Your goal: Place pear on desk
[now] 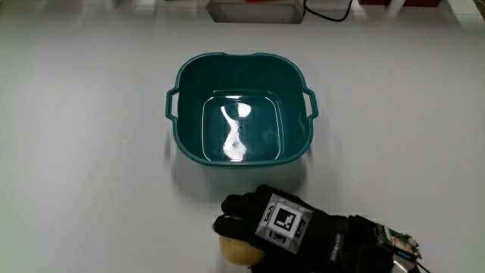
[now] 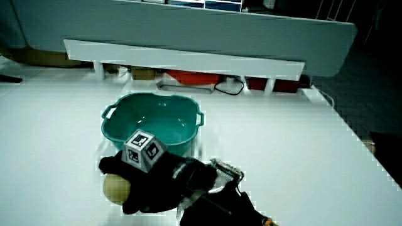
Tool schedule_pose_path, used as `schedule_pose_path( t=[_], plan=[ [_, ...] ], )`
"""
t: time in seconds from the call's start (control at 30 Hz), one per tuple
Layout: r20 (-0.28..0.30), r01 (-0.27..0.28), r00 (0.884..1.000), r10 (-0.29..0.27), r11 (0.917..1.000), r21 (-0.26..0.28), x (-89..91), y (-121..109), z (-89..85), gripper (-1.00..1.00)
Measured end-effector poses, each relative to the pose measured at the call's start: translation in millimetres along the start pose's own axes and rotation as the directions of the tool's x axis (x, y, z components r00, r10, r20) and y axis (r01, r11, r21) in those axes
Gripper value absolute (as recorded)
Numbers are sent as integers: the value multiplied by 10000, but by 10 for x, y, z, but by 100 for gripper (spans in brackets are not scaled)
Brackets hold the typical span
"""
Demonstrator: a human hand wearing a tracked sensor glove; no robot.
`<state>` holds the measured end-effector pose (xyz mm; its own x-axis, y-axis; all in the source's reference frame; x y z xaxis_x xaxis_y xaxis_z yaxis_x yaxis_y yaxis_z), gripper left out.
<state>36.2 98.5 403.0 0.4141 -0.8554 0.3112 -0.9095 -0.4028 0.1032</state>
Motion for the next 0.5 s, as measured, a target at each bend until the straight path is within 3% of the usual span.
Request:
schedule_pose_path(
  t=[0.03,0.07,0.1,0.13,0.17,0.23,0.27,0.3,0.33,0.37,0.4,0.43,0.47,0.5],
  plan=[
    [101,62,9999,-59,9995,-299,-8,0,-42,0],
    [431,45,9991,-37,9998,-186,-17,4,-70,0],
    [260,48,9996,-53,9999,157,-24,10,-84,0],
    [1912,289,9815,57,9837,-1776,-30,17,-107,0],
    [269,53,9996,-53,10000,-5,-34,22,-137,0],
    [314,54,9995,-54,10000,-3,-42,31,-182,0],
    [329,98,9994,-78,9981,-616,-42,33,-219,0],
    [1152,174,9933,-10,9898,-1416,-48,36,-225,0],
    [842,158,9964,-49,9915,-1291,-50,35,-257,0],
    [270,52,9996,-54,10000,63,-42,31,-245,0],
    [289,99,9995,-89,9993,-361,-38,30,-256,0],
    [1224,250,9925,-69,9888,-1469,-38,34,-256,0],
    [15,132,9999,-132,9992,-371,-38,36,-249,0],
    [273,153,9995,-140,9988,-470,-33,38,-264,0]
  ],
)
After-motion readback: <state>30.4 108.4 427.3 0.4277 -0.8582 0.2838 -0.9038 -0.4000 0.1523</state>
